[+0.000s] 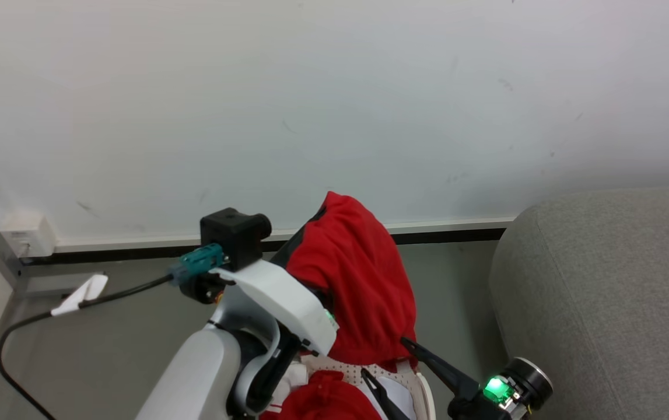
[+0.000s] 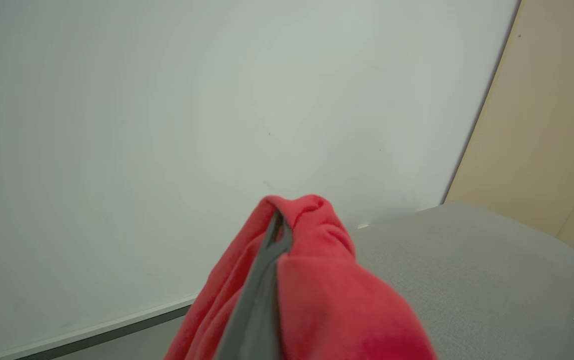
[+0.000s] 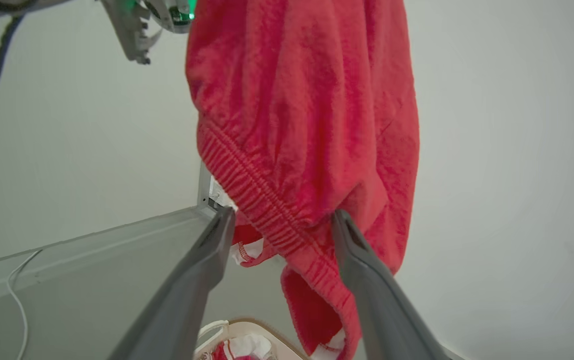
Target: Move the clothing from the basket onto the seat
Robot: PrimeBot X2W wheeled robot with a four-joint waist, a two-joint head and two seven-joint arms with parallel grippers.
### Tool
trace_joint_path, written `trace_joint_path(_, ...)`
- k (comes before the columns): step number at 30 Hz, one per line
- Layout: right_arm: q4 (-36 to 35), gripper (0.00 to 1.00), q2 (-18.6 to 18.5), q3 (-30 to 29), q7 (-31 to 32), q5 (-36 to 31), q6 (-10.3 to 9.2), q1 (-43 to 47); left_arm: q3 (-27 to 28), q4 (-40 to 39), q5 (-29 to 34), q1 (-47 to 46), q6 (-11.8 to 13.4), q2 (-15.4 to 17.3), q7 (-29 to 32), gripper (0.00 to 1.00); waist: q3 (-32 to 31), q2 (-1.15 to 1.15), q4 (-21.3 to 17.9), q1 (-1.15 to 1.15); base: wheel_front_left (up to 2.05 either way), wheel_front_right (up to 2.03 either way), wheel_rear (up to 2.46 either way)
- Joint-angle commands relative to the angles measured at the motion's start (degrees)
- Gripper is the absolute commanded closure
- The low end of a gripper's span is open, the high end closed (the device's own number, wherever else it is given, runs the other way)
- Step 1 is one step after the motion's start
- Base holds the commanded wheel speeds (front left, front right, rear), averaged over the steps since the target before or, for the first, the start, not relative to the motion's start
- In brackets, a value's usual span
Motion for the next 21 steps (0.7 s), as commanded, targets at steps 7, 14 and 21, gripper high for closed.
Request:
trace_joint_path(7,3.9,0.0,1.3,-1.7,0.0,-6.9,-0.13,-3.7,-1.6,-0.6,-0.3,-2.2,0.4,-0.4,0.7,1.0,0.4,0.0,0.8,0.0,0.0,0.0,0.0)
trace_joint_path(14,2.1,0.0,2.8,-6.0,0.0,-10.5,-0.13,-4.4,-3.2,-1.6,-0.7,-1.9,0.7,-0.5,1.0,1.0,0.5,0.0,1.4,0.0,0.0,0.0,0.0)
trace_joint_path(21,0.4,0.0,3.3,-9.4,0.0,-11.1,-0.13,-6.2,-4.7,-2.9,-1.4,-0.8,0.9,-0.5,1.7,1.0,0.8,0.0,2.0,0.0,0.0,0.0,0.0)
